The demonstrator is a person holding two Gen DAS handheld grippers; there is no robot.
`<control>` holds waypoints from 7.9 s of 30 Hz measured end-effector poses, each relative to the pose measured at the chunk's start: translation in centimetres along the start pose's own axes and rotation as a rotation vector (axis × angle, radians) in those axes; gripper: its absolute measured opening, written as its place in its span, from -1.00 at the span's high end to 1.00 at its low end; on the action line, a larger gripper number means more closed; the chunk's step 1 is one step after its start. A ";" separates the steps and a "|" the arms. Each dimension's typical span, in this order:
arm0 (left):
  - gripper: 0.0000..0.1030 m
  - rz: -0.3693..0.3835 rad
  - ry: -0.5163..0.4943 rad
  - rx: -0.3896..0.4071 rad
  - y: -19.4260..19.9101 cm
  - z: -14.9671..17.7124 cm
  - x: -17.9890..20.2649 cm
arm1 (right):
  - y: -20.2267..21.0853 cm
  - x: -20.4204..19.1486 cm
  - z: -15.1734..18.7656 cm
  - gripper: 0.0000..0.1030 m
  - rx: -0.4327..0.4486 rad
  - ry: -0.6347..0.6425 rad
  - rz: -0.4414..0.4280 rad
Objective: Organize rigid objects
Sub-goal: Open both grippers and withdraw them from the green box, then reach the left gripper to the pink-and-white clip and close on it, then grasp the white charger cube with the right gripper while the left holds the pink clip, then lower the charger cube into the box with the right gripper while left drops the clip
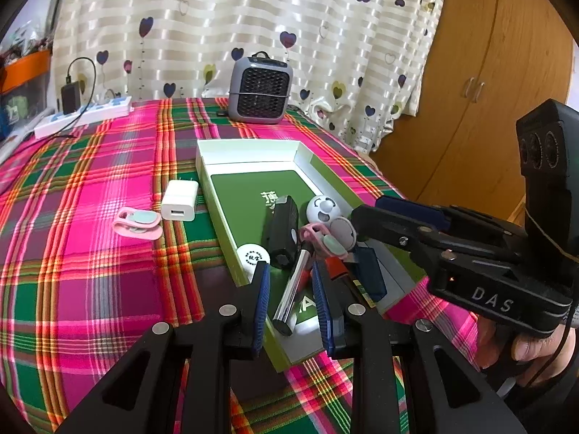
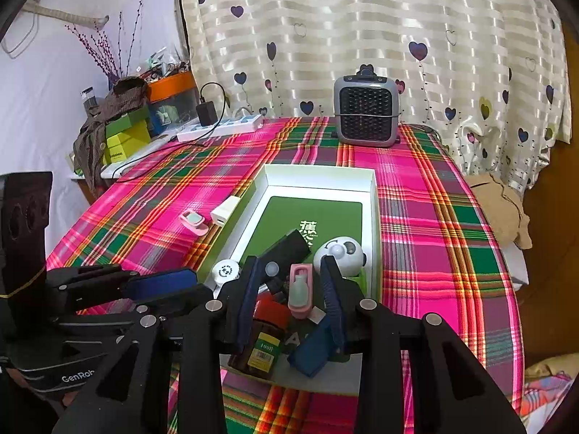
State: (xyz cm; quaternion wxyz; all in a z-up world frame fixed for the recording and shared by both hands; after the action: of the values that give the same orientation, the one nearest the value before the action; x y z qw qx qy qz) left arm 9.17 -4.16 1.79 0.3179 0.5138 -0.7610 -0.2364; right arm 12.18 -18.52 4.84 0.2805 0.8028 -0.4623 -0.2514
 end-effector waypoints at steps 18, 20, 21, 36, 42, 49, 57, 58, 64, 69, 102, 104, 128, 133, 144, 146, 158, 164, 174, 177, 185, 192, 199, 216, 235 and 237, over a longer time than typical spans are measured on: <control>0.54 -0.036 0.012 0.008 1.8 1.0 -1.0 | 1.3 -2.1 0.7 0.30 0.000 0.016 -0.020; 0.54 -0.042 0.013 0.012 2.1 1.1 -1.2 | 1.4 -2.4 0.8 0.30 0.000 0.020 -0.020; 0.54 -0.045 0.014 0.013 2.2 1.1 -1.3 | 1.5 -2.5 0.8 0.30 0.001 0.022 -0.020; 0.54 -0.080 0.038 0.022 3.5 1.8 -3.3 | 1.5 -4.6 0.9 0.30 -0.013 0.058 -0.033; 0.54 -0.118 0.064 0.022 3.7 1.7 -5.2 | 1.1 -5.4 0.6 0.30 -0.020 0.067 -0.039; 0.54 -0.181 0.072 0.008 2.8 0.2 -8.0 | -0.2 -7.1 -0.3 0.30 -0.035 0.108 -0.063; 0.29 -0.216 0.029 -0.037 -0.1 -3.2 -10.6 | -1.3 -7.3 -1.2 0.30 -0.046 0.118 -0.077; 0.26 -0.211 0.001 -0.038 -0.5 -3.7 -10.6 | -1.4 -7.2 -1.2 0.30 -0.048 0.116 -0.077; 0.17 -0.128 -0.181 -0.052 -2.4 -5.5 -10.8 | -1.8 -6.8 -1.4 0.30 -0.050 0.112 -0.088; 0.09 -0.095 -0.356 -0.089 -3.4 -5.7 -10.7 | -1.9 -6.1 -1.6 0.30 -0.050 0.099 -0.088; 0.67 -0.144 -0.241 -0.122 -1.2 -2.7 -14.6 | -12.6 -10.8 -6.5 0.30 -0.318 0.115 0.070; 0.67 -0.144 -0.225 -0.112 -0.8 -2.6 -15.1 | -13.8 -10.5 -6.6 0.30 -0.367 0.077 0.133; 0.67 -0.137 -0.165 -0.088 0.1 -2.6 -16.5 | -19.0 -9.4 -8.9 0.20 -0.538 -0.086 0.196; 0.67 -0.135 -0.168 -0.091 0.0 -2.6 -16.4 | -19.2 -8.8 -9.5 0.20 -0.537 -0.177 0.142; 0.67 -0.136 -0.158 -0.078 0.3 -2.8 -16.5 | -20.1 -8.2 -10.4 0.19 -0.536 -0.328 0.140; 0.67 -0.134 -0.155 -0.074 0.4 -2.8 -16.5 | -20.4 -8.3 -10.5 0.19 -0.534 -0.327 0.144; 0.67 -0.137 -0.125 -0.054 1.2 -2.8 -17.1 | -21.2 -9.9 -11.4 0.18 -0.523 -0.261 -0.003; 0.67 -0.140 -0.123 -0.053 1.1 -3.0 -17.3 | -20.3 -9.2 -12.9 0.18 -0.489 -0.170 0.025; 0.67 -0.146 -0.121 -0.061 0.8 -3.1 -17.4 | -21.0 -10.8 -13.3 0.04 -0.484 0.218 0.029; 0.67 -0.147 -0.126 -0.064 0.8 -3.0 -17.4 | -21.3 -10.9 -12.7 0.04 -0.506 0.250 -0.001; 0.67 -0.145 -0.121 -0.071 0.6 -3.1 -17.5 | -22.4 -11.7 -11.8 0.05 -0.523 0.325 0.039; 0.67 -0.148 -0.110 -0.061 0.7 -3.1 -17.4 | -21.8 -12.0 -11.3 0.18 -0.495 0.346 0.077; 0.67 -0.176 -0.098 -0.029 1.5 -3.7 -16.1 | -17.8 -12.4 -11.5 0.18 -0.418 0.327 0.018; 0.67 -0.092 -0.184 0.018 0.8 -6.1 -5.8 | -7.6 -6.3 -9.7 0.18 -0.281 0.253 0.034; 0.67 0.016 -0.309 -0.092 -3.8 -4.0 2.2 | -6.1 1.7 -3.4 0.18 -0.359 0.160 0.062; 0.67 0.020 -0.315 -0.101 -3.9 -3.8 2.4 | -6.1 1.5 -3.1 0.17 -0.363 0.172 0.049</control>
State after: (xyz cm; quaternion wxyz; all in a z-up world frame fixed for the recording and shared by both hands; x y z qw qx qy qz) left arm 13.74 -7.97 2.27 0.2227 0.4461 -0.7935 -0.3489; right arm 18.62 -16.63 2.69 0.4651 0.7459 -0.4033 -0.2542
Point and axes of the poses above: each gripper's, at about its wrist camera, not at the fingertips, and y roughly against the way its jaws point, x to its right, z to its underside, the point moved 3 cm from there along -y, roughly the way its jaws point, and after that the axes turned 4 degrees about -x, right-handed, at the moved point
